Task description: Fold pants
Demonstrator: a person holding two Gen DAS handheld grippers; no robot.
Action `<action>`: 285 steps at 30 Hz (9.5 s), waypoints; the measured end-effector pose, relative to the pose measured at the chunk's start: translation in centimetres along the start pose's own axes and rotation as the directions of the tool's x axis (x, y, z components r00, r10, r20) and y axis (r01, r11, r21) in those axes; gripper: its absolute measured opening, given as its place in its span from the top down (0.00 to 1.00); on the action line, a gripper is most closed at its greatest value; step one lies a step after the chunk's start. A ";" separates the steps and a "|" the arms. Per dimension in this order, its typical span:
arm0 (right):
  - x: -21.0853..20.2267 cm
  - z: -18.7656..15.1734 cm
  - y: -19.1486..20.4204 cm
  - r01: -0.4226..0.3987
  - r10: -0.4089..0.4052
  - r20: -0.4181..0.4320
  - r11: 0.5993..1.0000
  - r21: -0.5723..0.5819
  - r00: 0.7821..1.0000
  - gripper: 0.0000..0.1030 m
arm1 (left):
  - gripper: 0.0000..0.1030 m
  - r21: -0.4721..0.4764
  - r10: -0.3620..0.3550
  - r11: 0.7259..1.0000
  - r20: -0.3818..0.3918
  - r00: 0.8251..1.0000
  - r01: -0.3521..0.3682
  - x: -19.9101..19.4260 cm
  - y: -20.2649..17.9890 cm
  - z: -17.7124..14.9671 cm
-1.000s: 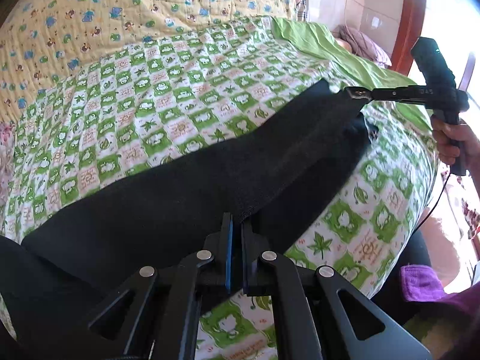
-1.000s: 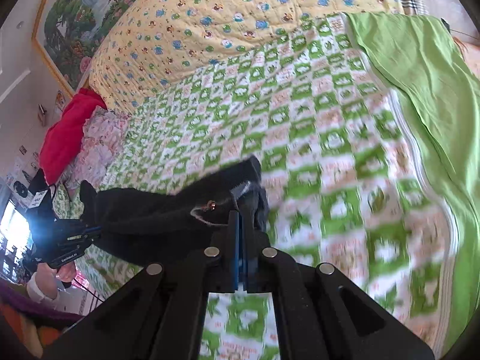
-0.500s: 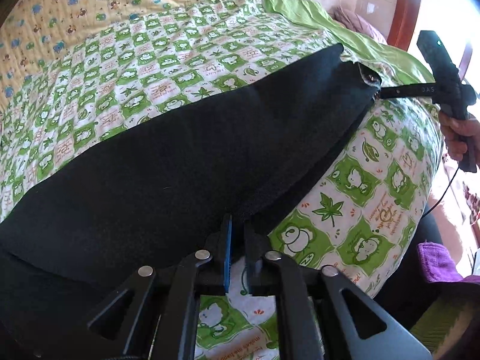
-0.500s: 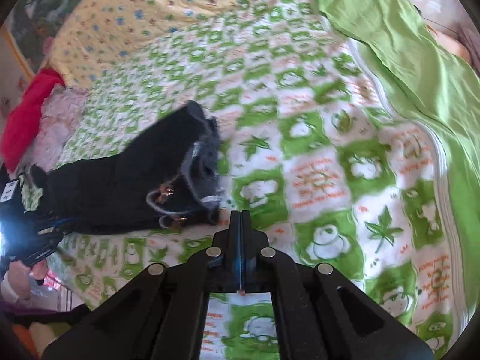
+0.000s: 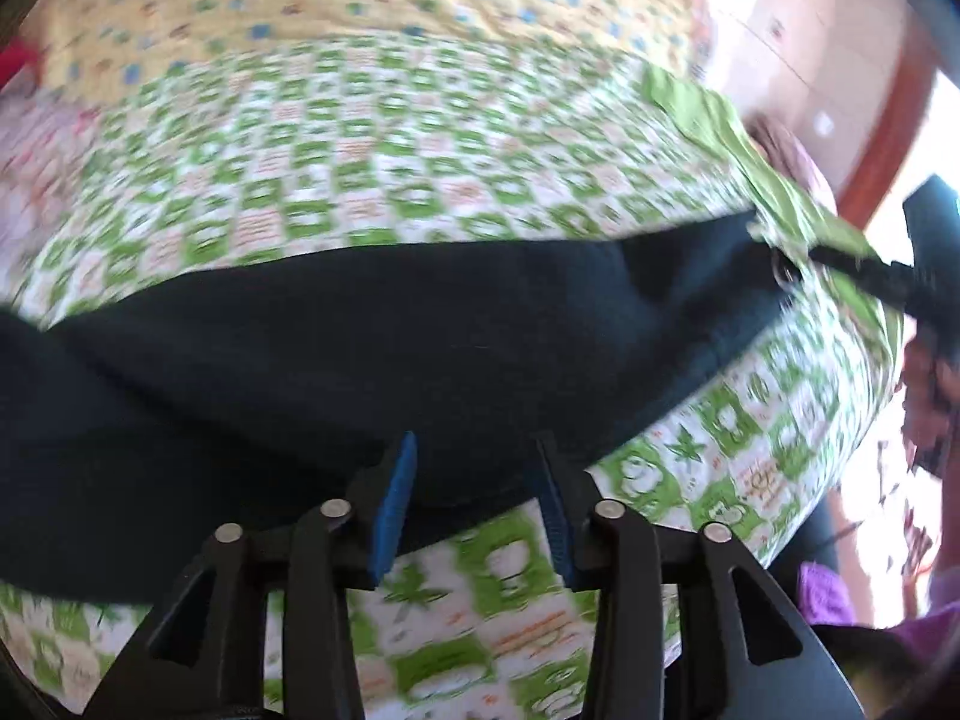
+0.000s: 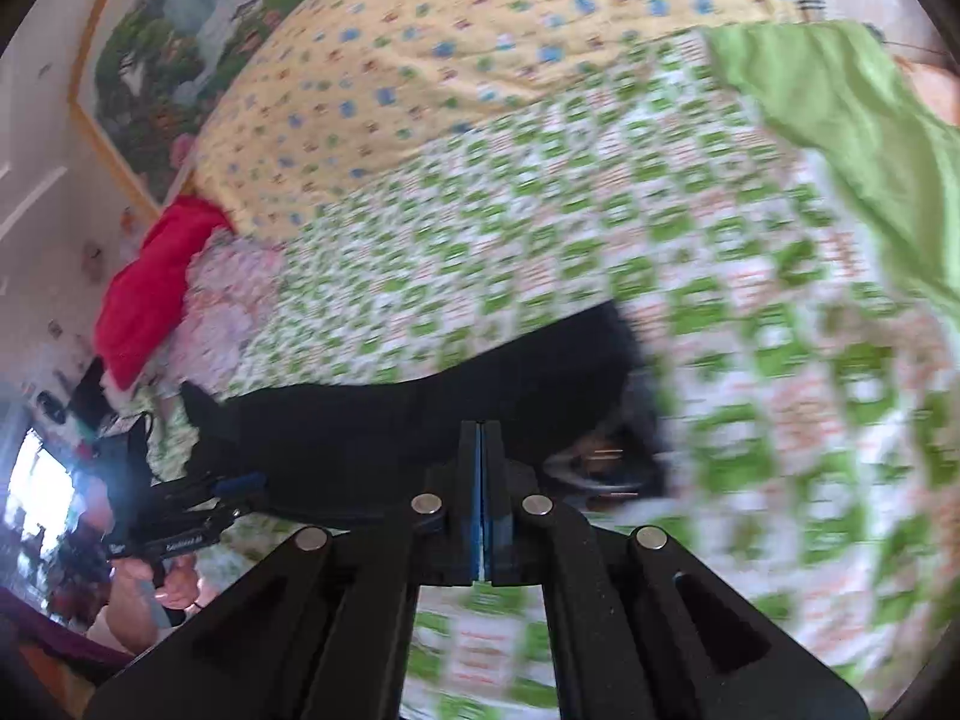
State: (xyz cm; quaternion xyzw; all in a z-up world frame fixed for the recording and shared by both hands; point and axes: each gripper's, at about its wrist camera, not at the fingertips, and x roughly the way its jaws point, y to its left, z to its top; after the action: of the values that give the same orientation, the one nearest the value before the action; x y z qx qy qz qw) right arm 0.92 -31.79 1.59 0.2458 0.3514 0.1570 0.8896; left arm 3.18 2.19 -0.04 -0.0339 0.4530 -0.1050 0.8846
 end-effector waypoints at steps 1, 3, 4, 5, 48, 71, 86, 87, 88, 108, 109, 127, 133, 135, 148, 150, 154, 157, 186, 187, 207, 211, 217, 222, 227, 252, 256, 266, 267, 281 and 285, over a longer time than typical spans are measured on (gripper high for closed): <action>1.1 -0.1 1.2 -0.027 0.026 -0.018 1.000 -0.012 0.999 0.99 | 0.54 -0.039 0.014 0.999 0.008 1.000 -0.013 -0.5 1.1 -0.1; 2.8 -0.6 2.7 -0.067 0.066 -0.047 0.998 -0.021 0.997 0.99 | 0.53 -0.102 0.038 0.994 0.019 0.999 -0.036 -1.4 2.9 -0.2; 3.6 -0.9 3.3 -0.084 0.083 -0.060 0.996 -0.026 0.995 0.99 | 0.53 -0.137 0.055 0.989 0.024 0.998 -0.051 -1.9 4.0 -0.3; 4.4 -1.2 4.2 -0.107 0.104 -0.078 0.994 -0.034 0.991 0.99 | 0.53 -0.162 0.068 0.985 0.027 0.997 -0.063 -2.3 4.9 -0.4; 21.0 -9.8 26.5 0.011 -0.219 -0.165 0.632 -0.775 0.962 0.55 | 0.93 -0.556 0.301 0.794 0.007 0.953 -0.247 -4.0 19.7 1.4; 18.1 -6.7 23.8 -0.251 0.026 -0.351 0.750 -0.613 0.936 0.86 | 0.95 -0.571 0.242 0.814 0.166 0.956 -0.107 -10.6 22.0 -5.8; 19.0 -8.1 23.8 -0.231 -0.027 -0.369 0.737 -0.635 0.929 0.52 | 0.86 -0.642 0.287 0.750 0.104 0.952 -0.156 -10.1 22.6 -9.8; 18.6 -8.0 23.7 -0.232 -0.017 -0.362 0.740 -0.631 0.932 0.52 | 0.86 -0.647 0.300 0.744 0.099 0.949 -0.168 -10.4 22.6 -9.9; 18.4 -7.8 23.7 -0.241 0.001 -0.364 0.750 -0.616 0.932 0.52 | 0.84 -0.657 0.316 0.732 0.091 0.944 -0.182 -10.8 22.7 -10.0; 18.1 -0.3 21.3 -0.283 0.200 -0.280 0.912 -0.297 0.939 0.52 | 0.45 -0.766 0.316 0.622 0.055 0.947 -0.164 -11.6 25.5 -10.0; 18.5 0.1 21.3 -0.276 0.198 -0.273 0.917 -0.288 0.942 0.52 | 0.45 -0.766 0.315 0.622 0.052 0.948 -0.164 -11.4 25.7 -9.9; 35.0 2.3 23.7 -0.367 0.137 -0.607 0.889 -0.272 0.783 0.76 | 0.46 -0.741 0.307 0.652 0.062 0.950 -0.162 -8.4 27.8 -8.8; 31.4 1.5 29.1 -0.337 -0.008 -0.514 0.746 -0.575 0.857 0.89 | 0.82 -0.668 0.370 0.725 0.168 0.914 -0.171 -10.7 25.3 -7.3; 29.7 2.9 30.3 -0.278 0.004 -0.403 0.729 -0.625 0.915 0.93 | 0.83 -0.648 0.394 0.743 0.223 0.891 -0.166 -12.4 24.1 -7.1; 35.0 1.9 26.9 -0.222 0.066 -0.371 0.891 -0.396 0.926 0.73 | 0.58 -0.606 0.421 0.744 0.098 0.902 -0.281 -9.2 27.4 -9.2; 33.1 2.6 25.9 -0.219 0.092 -0.346 0.911 -0.349 0.934 0.72 | 0.44 -0.621 0.483 0.708 0.079 0.872 -0.335 -10.2 27.2 -9.6; 26.3 3.0 23.3 -0.224 0.147 -0.253 0.924 -0.311 0.956 0.68 | 0.44 -0.651 0.523 0.675 0.090 0.848 -0.348 -12.4 26.5 -10.1; 22.3 2.6 21.4 -0.195 0.140 -0.196 0.934 -0.298 0.971 0.57 | 0.44 -0.655 0.572 0.649 0.087 0.815 -0.386 -13.7 25.5 -9.7; 3.6 -4.5 3.9 0.073 -0.078 0.038 0.989 0.127 0.996 0.48 | 0.31 -0.212 0.233 0.957 0.158 0.960 -0.198 -4.7 6.2 3.8; 3.3 -4.6 3.5 0.079 -0.086 0.042 0.987 0.137 0.995 0.48 | 0.30 -0.186 0.216 0.965 0.156 0.964 -0.186 -4.3 5.3 4.2; 1.1 -5.5 -1.9 0.165 -0.205 0.081 0.923 0.346 0.975 0.48 | 0.28 0.102 -0.028 0.994 0.023 0.999 0.026 3.6 -5.2 11.4; 1.6 -5.1 -2.5 0.162 -0.213 0.095 0.910 0.381 0.972 0.48 | 0.28 0.161 -0.063 0.985 -0.037 0.997 0.068 5.8 -6.9 12.3; 2.8 -4.3 -3.0 0.155 -0.222 0.117 0.895 0.418 0.968 0.50 | 0.28 0.239 -0.115 0.961 -0.123 0.986 0.142 9.0 -10.0 13.8; 3.3 -4.6 -3.9 0.138 -0.208 0.133 0.904 0.405 0.969 0.85 | 0.28 0.338 -0.160 0.915 -0.199 0.967 0.221 11.5 -13.4 15.2; 1.9 -5.5 -5.9 0.029 -0.122 0.187 0.898 0.439 0.975 0.88 | 0.28 0.424 -0.217 0.845 -0.286 0.933 0.326 13.9 -16.8 16.1; 0.9 -6.0 -5.8 -0.157 0.049 0.273 0.907 0.391 0.961 0.88 | 0.89 0.354 -0.492 0.693 -0.405 0.771 0.628 16.0 -20.7 19.2; 0.5 -4.8 -4.0 -0.205 0.107 0.293 0.922 0.329 0.950 0.88 | 0.89 0.364 -0.514 0.702 -0.336 0.790 0.612 12.8 -19.0 19.6; 2.9 -1.9 2.7 -0.339 0.293 0.261 0.929 0.152 0.920 0.88 | 0.89 0.320 -0.529 0.767 -0.175 0.830 0.556 6.6 -12.2 18.7; 3.2 -1.9 3.1 -0.343 0.301 0.247 0.927 0.151 0.921 0.88 | 0.89 0.312 -0.528 0.774 -0.163 0.833 0.552 6.3 -11.4 18.4; 11.0 -2.9 8.2 -0.394 0.390 0.062 0.913 0.109 0.919 0.88 | 0.89 0.131 -0.492 0.856 -0.085 0.866 0.499 6.5 -2.5 13.2; 12.5 -3.5 8.7 -0.381 0.381 0.020 0.918 0.108 0.924 0.88 | 0.89 0.088 -0.493 0.863 -0.076 0.867 0.498 7.3 -0.9 11.9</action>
State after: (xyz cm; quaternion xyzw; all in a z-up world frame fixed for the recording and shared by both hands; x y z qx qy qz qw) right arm 6.34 -17.81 -2.74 0.3577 0.3056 0.3076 0.8271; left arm 16.81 -0.66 1.29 -0.1001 0.4455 -0.3529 0.8167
